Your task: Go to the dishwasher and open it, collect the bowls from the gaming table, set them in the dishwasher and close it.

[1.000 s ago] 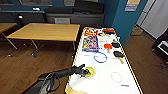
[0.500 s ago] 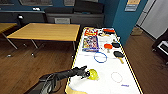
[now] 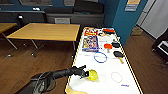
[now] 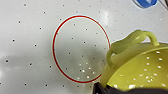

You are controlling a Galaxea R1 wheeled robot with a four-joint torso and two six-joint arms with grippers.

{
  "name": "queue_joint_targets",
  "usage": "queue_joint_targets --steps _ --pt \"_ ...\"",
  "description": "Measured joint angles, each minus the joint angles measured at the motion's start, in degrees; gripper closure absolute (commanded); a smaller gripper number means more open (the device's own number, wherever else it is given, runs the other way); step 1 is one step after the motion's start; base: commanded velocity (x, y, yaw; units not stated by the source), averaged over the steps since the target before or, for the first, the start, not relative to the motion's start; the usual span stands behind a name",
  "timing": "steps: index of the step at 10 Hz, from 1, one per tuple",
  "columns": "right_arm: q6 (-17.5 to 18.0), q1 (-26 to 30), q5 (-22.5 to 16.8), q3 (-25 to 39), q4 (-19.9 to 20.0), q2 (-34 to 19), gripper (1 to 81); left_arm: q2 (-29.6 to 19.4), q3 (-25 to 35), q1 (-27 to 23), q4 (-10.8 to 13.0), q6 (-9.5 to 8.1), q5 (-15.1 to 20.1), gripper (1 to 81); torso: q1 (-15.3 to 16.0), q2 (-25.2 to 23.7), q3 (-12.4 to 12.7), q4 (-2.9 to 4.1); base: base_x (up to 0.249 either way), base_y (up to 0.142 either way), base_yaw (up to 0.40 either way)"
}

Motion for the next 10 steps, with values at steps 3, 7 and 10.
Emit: queue_joint_targets --steps 3,7,10 --pt "0.0 0.0 -1.1 0.7 0.0 -0.6 81.1 -10.2 16.4 -3.5 0.0 -0.17 -0.1 81.1 0.0 0.0 0.0 0.00 0.000 0.000 0.000" --pt "-0.3 -1.1 -2.1 2.2 -0.9 -0.6 81.1 -32.0 35.5 -4.5 0.0 -0.33 0.4 81.1 0.0 0.0 0.5 0.00 0.000 0.000 0.000" --pt "-0.3 -1.5 -2.0 2.9 -1.3 -0.6 81.1 -44.8 45.4 0.8 1.2 0.09 0.3 81.1 0.0 0.0 5.6 0.00 0.000 0.000 0.000"
